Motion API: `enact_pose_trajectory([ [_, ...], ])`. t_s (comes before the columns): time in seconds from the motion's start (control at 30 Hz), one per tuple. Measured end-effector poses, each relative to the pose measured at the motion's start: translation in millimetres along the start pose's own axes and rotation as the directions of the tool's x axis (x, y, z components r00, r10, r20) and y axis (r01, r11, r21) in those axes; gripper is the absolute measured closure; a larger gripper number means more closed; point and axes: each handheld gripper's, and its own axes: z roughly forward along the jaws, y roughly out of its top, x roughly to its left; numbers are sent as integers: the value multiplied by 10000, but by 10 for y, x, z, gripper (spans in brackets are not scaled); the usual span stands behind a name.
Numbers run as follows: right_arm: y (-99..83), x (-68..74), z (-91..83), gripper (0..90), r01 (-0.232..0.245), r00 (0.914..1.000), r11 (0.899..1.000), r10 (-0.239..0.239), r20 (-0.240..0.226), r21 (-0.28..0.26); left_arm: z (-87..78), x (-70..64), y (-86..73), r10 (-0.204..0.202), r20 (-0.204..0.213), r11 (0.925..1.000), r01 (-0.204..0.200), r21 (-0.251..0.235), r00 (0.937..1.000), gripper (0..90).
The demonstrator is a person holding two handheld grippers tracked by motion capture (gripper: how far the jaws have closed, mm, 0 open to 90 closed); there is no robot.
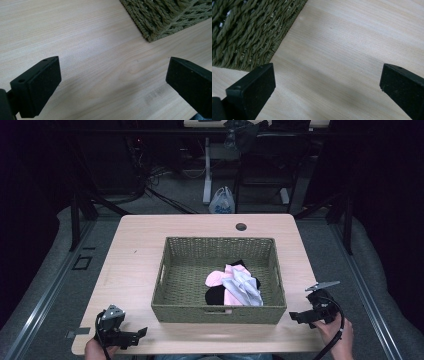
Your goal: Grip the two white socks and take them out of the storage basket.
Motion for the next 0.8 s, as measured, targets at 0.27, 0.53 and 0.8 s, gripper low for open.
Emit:
enact_pose_trajectory([
  [0.27,6,-3,-25,0,62,10000,10000,-62,73,43,-7,1,-3,-4,21,10000,4,-40,10000,2],
  [0.53,8,2,-69,2,-3,10000,10000,3,-96,-36,-10,-18,9,51,51,10000,-51,-44,10000,2],
  [0.8,47,24,-165,1,46,9997,9998,-51,-227,-200,4,-3,8,-15,91,10000,16,-44,10000,2],
])
